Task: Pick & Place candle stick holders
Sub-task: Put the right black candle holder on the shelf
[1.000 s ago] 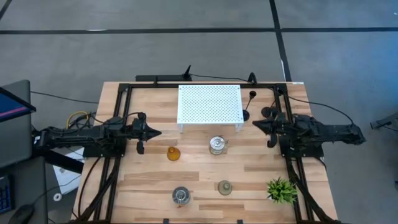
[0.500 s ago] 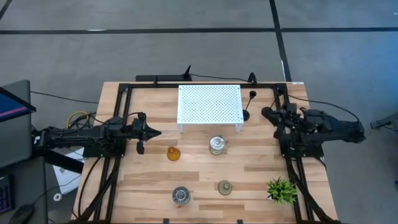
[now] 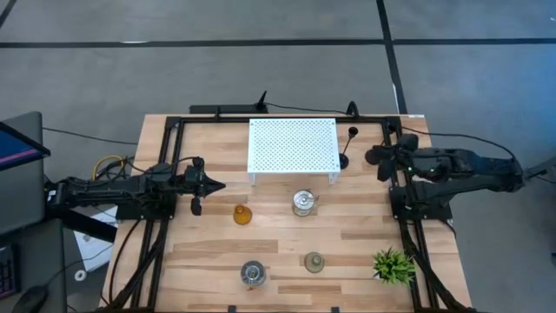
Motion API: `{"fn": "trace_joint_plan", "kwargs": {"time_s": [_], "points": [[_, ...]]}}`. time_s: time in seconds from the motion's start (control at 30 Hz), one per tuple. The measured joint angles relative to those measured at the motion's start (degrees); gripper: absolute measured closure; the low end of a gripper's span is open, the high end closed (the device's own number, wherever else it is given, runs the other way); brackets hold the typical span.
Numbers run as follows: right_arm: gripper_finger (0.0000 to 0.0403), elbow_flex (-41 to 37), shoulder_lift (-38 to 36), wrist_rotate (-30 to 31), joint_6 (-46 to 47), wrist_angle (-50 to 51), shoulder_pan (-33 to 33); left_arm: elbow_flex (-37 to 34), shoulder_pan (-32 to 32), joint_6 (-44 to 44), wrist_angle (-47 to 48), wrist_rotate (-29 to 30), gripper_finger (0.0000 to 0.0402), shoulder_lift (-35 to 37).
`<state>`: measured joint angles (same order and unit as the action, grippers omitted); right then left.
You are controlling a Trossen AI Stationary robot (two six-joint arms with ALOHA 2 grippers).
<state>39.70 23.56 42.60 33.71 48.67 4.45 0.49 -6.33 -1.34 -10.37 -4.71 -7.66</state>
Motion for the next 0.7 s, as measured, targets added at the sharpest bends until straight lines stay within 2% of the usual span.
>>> {"fn": "trace_joint_plan", "kwargs": {"time_s": [0.23,0.37,0.5,0.7], "points": [[0.0403,3.15,9.39,0.97,20.89,23.15,-0.63,0.0,0.0,0.0,0.02,0.0,0.0396,0.0],[0.0403,3.15,12.71,0.93,29.28,31.13,0.07,0.0,0.0,0.0,0.01,0.0,0.0396,0.0],[0.0403,1.5,12.87,1.3,29.55,29.65,1.58,0.0,-0.01,0.0,0.02,0.0,0.0396,0.0],[0.0403,-3.45,9.09,1.6,29.1,22.76,4.45,0.0,-0.01,0.0,0.02,0.0,0.0396,-1.58]]}}
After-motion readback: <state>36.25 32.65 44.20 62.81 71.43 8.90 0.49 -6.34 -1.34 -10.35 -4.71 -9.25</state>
